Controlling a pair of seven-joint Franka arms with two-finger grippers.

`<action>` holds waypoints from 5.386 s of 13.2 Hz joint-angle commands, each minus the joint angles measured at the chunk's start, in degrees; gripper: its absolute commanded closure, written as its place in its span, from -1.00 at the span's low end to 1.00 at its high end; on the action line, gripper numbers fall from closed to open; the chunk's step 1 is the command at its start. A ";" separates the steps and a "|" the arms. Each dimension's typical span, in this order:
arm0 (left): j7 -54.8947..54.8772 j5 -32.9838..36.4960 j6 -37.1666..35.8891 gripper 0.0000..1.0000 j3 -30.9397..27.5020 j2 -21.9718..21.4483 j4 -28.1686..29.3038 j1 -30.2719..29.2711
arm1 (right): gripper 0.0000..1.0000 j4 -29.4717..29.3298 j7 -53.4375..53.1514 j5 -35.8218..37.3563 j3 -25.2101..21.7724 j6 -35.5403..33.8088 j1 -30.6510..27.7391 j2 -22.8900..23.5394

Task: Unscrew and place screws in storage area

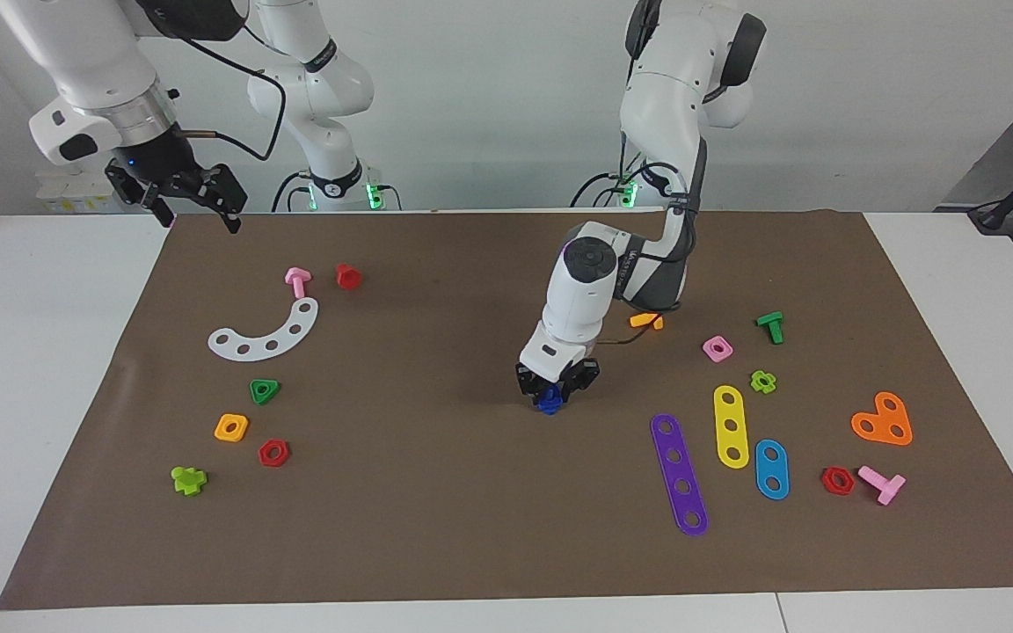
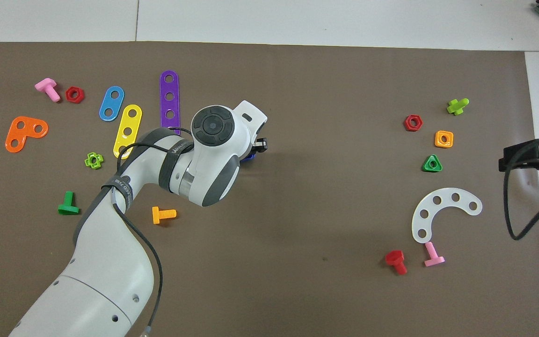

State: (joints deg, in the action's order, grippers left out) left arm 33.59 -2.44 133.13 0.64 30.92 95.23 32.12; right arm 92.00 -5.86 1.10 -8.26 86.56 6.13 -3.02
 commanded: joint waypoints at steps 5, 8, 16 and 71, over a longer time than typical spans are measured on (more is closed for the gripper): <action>0.69 0.86 -6.46 0.34 -0.91 0.63 -3.99 0.93 | -1.00 1.87 1.90 -0.22 -0.18 0.72 -0.33 -1.38; 2.79 0.77 -16.73 0.34 -1.08 2.99 -13.28 0.49 | -1.00 1.78 1.99 -0.31 -0.18 1.06 -0.33 -1.29; -8.49 -2.48 -24.13 0.35 -1.17 -2.96 -10.97 -10.31 | -1.00 -4.95 -14.58 -2.86 0.44 13.44 15.98 12.99; -37.72 5.43 -41.11 -1.00 -1.44 -36.19 2.50 -29.75 | 1.00 29.51 3.11 -1.10 -0.53 55.78 8.57 11.20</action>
State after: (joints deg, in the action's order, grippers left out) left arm -4.58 1.52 92.25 -1.03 -4.69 97.70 2.52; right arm 111.09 -6.73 -0.40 -10.09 134.67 18.08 11.86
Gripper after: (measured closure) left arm 0.000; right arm 0.806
